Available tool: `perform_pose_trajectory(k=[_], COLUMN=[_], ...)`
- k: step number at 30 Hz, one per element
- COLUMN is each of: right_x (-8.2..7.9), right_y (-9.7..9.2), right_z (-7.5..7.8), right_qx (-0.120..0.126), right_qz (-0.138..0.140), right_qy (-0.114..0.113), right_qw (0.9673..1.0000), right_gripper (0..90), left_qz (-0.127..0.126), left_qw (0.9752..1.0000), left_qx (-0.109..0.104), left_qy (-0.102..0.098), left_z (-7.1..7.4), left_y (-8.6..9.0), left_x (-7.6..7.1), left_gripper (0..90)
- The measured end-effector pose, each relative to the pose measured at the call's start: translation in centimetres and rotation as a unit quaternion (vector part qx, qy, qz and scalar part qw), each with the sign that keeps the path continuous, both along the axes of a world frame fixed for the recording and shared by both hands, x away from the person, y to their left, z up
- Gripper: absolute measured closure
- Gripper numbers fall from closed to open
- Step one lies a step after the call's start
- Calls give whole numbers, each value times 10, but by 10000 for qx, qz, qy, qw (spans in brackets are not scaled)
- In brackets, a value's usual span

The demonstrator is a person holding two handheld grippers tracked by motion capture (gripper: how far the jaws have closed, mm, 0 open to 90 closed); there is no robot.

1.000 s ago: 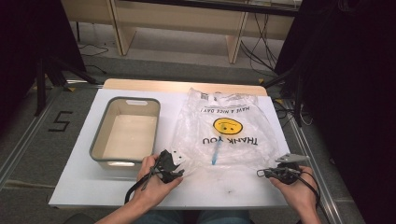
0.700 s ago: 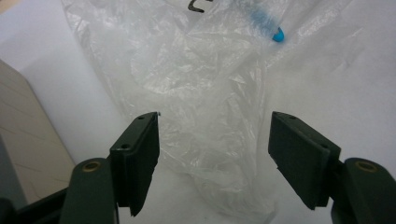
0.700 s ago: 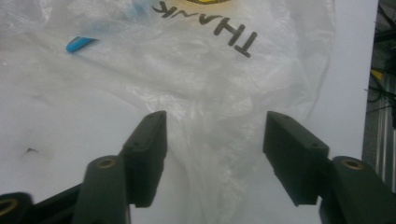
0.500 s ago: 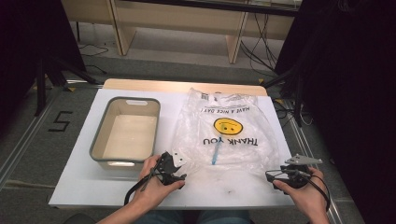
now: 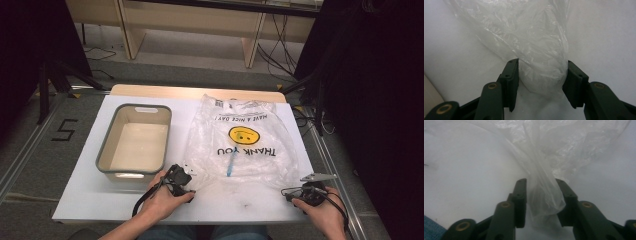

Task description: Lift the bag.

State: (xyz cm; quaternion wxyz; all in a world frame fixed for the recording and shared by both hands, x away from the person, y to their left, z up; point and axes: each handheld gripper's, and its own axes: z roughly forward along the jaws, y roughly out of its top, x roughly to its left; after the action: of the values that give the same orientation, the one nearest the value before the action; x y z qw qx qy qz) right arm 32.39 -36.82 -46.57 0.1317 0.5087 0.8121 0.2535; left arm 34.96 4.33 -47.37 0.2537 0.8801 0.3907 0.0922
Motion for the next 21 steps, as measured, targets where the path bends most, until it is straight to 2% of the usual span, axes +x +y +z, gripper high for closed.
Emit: perform_pose_trajectory(k=[5,9,15,19,21], right_x=[0,0,-1,-2,-2], right_y=[-6,-7,-7,-7,-7], right_z=[-1,-1,3,9,12], right_qx=[152,146,186,209,221], right_qz=[-200,-238,-306,-327,-365], right_qy=[-11,-27,-159,-355,-454], right_qw=[9997,9996,9992,9986,9981], right_gripper=[815,877,897,899,900], left_qz=[-6,-36,-158,-253,-259], left_qw=[10000,10000,9998,9995,9994], left_qx=[25,69,73,120,63], left_qy=[17,37,-10,-113,-199], left_z=[1,1,1,2,4], left_y=[1,1,1,1,2], left_x=[2,3,4,4,4], left_gripper=[623,690,858,883,885])
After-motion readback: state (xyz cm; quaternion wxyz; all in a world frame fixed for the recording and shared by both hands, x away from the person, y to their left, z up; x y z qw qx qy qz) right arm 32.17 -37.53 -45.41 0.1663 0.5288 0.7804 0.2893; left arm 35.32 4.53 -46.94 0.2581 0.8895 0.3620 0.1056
